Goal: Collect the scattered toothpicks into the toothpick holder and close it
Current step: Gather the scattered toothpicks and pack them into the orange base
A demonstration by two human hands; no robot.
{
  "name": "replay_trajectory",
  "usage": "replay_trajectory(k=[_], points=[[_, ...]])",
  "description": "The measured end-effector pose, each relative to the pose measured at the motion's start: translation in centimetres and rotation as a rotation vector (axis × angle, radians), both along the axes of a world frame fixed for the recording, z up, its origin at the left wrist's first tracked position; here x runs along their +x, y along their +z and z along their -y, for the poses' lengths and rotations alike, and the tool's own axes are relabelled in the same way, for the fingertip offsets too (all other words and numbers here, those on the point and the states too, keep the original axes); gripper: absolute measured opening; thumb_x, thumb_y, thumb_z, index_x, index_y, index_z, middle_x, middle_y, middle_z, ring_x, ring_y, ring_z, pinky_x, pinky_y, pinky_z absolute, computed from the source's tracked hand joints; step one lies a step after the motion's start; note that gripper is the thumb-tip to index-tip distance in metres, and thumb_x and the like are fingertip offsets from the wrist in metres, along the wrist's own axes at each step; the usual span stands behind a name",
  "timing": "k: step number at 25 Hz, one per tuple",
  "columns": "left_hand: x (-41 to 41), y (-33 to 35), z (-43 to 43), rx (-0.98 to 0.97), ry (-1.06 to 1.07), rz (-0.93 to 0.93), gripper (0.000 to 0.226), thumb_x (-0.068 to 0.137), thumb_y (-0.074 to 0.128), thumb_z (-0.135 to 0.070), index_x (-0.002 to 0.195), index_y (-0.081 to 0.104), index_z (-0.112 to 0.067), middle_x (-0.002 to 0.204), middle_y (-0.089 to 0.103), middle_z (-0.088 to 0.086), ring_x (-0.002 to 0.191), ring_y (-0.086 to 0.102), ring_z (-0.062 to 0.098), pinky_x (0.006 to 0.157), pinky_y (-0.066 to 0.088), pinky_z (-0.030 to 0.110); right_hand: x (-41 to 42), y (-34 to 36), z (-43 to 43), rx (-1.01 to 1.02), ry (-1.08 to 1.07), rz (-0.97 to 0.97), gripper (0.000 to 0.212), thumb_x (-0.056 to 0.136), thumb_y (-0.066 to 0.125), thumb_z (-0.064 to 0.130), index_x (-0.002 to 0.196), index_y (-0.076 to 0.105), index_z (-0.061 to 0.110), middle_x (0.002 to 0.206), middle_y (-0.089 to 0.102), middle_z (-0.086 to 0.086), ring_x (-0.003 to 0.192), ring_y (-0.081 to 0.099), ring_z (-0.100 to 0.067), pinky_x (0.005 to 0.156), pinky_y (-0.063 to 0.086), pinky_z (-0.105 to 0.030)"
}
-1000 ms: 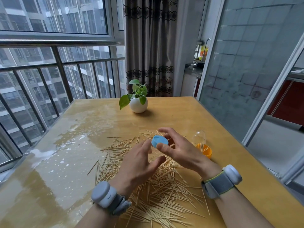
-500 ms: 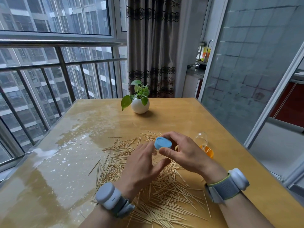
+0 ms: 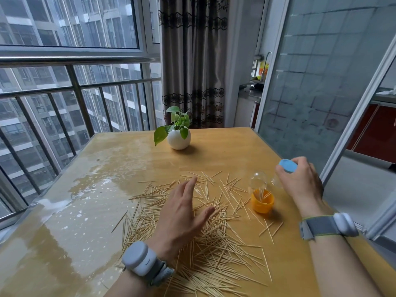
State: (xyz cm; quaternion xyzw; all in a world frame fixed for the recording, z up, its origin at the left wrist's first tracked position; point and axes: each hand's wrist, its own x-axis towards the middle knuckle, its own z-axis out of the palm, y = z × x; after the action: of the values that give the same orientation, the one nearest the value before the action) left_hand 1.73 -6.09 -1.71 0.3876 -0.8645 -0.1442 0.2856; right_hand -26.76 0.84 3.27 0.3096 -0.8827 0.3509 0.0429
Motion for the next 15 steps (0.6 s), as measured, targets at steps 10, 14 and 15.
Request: replay_trajectory(k=[10,14,15], points=[[0.3,-0.3,0.3,-0.008,0.000,0.020,0.078,0.092,0.053,-0.058,0.155,0.017,-0.027,0.154,0.033,-0.003,0.141,0.028,0.011,0.111,0.023,0.023,2.2,0.0,-0.6,-0.084,0.065,-0.087,0.064,0.088,0.060,0.052,0.134,0.046,0.010,0.129,0.050,-0.022,0.116,0.049,-0.039,0.087,0.045,-0.043],[0.7,-0.4,0.3,-0.006,0.006,0.015,0.078,0.092,0.053,-0.058,0.155,0.017,-0.029,0.155,0.032,-0.003,0.142,0.028,0.012,0.115,0.026,0.028,6.4,-0.2,-0.2,0.413,0.309,-0.112,0.075,0.081,0.054,0.071,0.136,0.039,0.023,0.135,0.044,-0.009,0.124,0.046,-0.031,0.095,0.044,-0.045],[0.8,-0.5,0.4,-0.009,0.007,0.008,0.078,0.092,0.053,-0.058,0.155,0.017,-0.029,0.155,0.033,-0.003,0.141,0.029,0.012,0.115,0.026,0.028,6.8,-0.7,-0.1,0.548,0.333,-0.106,0.078,0.079,0.056,0.071,0.138,0.036,0.024,0.138,0.043,-0.009,0.127,0.044,-0.031,0.098,0.042,-0.045]])
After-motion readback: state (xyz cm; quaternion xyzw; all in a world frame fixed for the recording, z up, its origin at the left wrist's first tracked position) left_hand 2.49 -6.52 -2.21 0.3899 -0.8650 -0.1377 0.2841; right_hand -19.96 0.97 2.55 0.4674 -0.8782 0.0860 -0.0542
